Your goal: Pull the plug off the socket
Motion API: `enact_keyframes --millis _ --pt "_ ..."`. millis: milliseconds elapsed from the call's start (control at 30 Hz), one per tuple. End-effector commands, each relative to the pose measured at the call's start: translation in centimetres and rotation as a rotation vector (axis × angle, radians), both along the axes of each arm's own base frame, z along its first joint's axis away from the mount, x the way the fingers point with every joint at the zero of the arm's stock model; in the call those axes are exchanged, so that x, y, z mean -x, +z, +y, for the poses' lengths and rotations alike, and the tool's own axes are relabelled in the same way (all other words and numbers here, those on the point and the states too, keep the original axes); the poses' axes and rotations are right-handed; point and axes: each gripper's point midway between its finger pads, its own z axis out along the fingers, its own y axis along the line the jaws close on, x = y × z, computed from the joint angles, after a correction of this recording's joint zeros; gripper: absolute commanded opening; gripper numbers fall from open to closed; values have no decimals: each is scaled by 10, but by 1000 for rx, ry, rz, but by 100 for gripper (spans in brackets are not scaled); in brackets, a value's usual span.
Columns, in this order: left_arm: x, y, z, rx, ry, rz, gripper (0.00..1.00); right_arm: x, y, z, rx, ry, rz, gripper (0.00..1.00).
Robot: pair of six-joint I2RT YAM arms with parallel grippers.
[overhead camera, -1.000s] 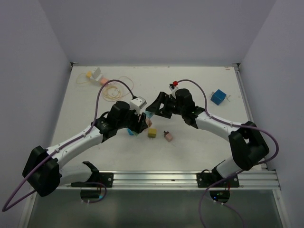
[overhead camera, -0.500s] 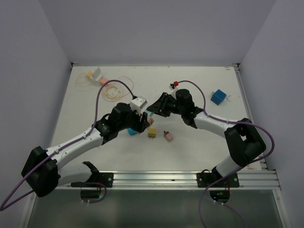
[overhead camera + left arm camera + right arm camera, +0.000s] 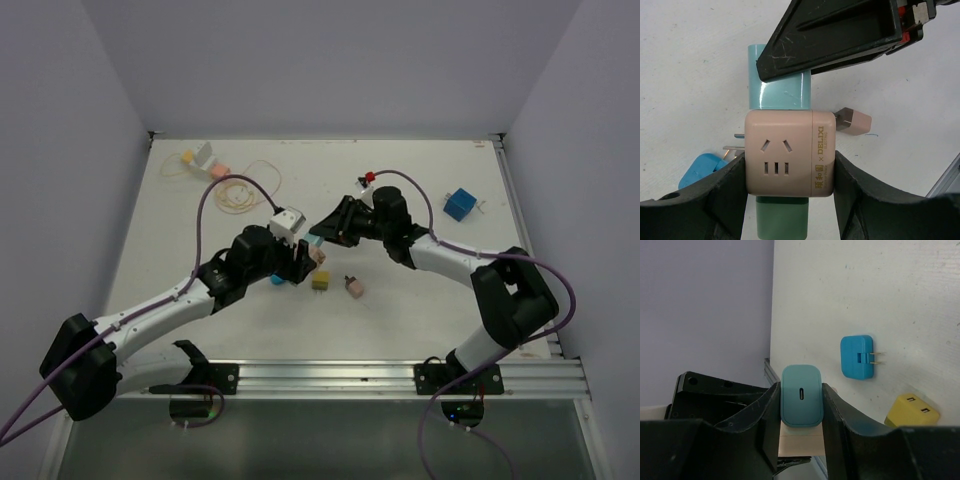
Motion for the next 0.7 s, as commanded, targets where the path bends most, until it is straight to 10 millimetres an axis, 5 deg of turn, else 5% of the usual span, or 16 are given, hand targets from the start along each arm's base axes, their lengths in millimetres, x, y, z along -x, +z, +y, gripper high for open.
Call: enact_keyframes --millis 0,300,667 --pt "11 3 -5 52 -4 19 0 -28 28 -17 -38 -58 -70 0" --pt "51 -45 0 -64 -35 192 0 -83 52 -62 49 -210 -182 0" --pt "59 -43 6 -137 17 203 0 -133 89 -112 183 -381 -289 0"
